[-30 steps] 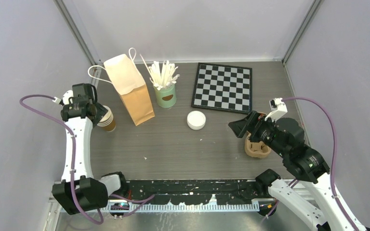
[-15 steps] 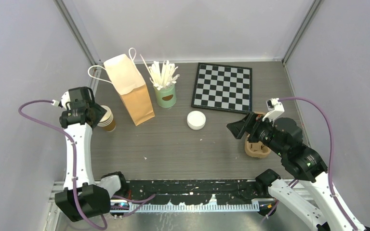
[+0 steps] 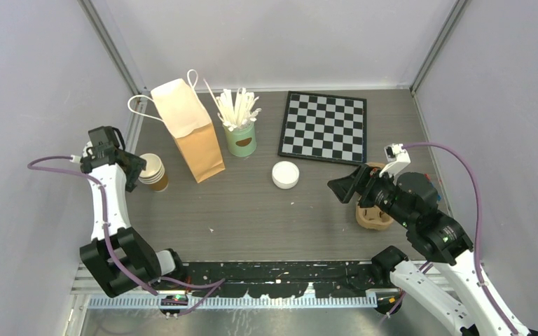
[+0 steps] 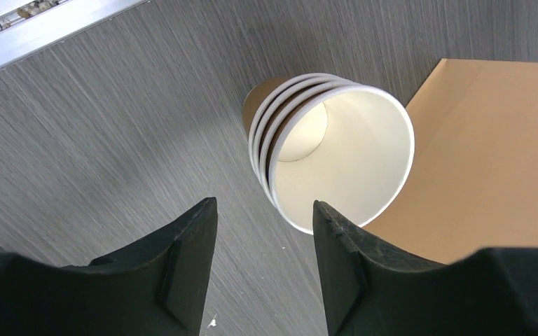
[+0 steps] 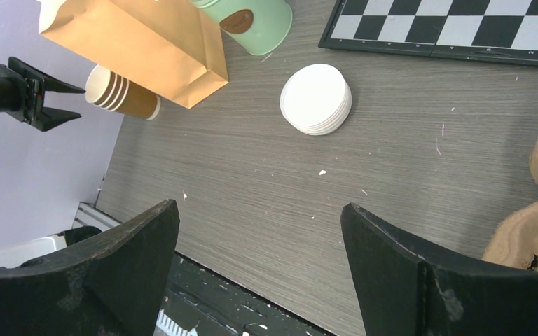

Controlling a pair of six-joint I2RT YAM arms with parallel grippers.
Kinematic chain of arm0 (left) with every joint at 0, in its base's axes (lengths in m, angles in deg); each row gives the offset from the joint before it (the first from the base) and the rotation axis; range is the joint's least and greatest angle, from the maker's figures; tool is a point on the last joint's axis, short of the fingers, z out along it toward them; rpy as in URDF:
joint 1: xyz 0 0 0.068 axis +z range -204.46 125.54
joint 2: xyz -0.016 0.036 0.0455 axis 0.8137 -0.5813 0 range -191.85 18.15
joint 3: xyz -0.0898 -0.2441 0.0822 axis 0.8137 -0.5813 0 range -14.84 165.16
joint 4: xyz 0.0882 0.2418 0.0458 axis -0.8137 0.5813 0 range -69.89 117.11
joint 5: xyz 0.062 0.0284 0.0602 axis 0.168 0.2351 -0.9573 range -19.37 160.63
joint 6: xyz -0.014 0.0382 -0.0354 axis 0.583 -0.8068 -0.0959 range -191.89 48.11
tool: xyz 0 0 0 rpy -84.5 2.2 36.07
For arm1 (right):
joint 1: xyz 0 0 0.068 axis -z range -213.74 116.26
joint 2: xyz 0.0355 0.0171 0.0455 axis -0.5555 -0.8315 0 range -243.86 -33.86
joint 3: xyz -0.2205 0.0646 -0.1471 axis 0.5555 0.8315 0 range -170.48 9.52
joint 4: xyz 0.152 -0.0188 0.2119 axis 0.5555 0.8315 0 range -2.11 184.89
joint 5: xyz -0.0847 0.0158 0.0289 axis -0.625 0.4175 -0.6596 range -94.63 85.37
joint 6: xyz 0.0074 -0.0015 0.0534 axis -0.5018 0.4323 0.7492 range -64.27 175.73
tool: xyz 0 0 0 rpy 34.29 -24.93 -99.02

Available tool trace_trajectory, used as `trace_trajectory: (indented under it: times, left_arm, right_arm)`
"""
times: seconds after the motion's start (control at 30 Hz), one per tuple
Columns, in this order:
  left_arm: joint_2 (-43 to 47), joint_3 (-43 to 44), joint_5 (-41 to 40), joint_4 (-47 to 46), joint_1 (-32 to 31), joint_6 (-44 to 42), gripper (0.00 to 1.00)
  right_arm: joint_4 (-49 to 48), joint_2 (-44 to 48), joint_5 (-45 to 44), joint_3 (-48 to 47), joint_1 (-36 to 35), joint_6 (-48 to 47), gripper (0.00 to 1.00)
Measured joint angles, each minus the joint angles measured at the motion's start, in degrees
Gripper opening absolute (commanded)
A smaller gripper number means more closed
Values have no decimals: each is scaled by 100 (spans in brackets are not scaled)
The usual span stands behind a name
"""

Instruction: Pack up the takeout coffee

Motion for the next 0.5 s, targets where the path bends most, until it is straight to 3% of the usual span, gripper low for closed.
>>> trace_trajectory:
  times: [0.5]
  left_arm:
    - [-245,-175,173,-245,140,-42,36]
  right_arm:
    - [-256,-2,-2,208,0,-160,89]
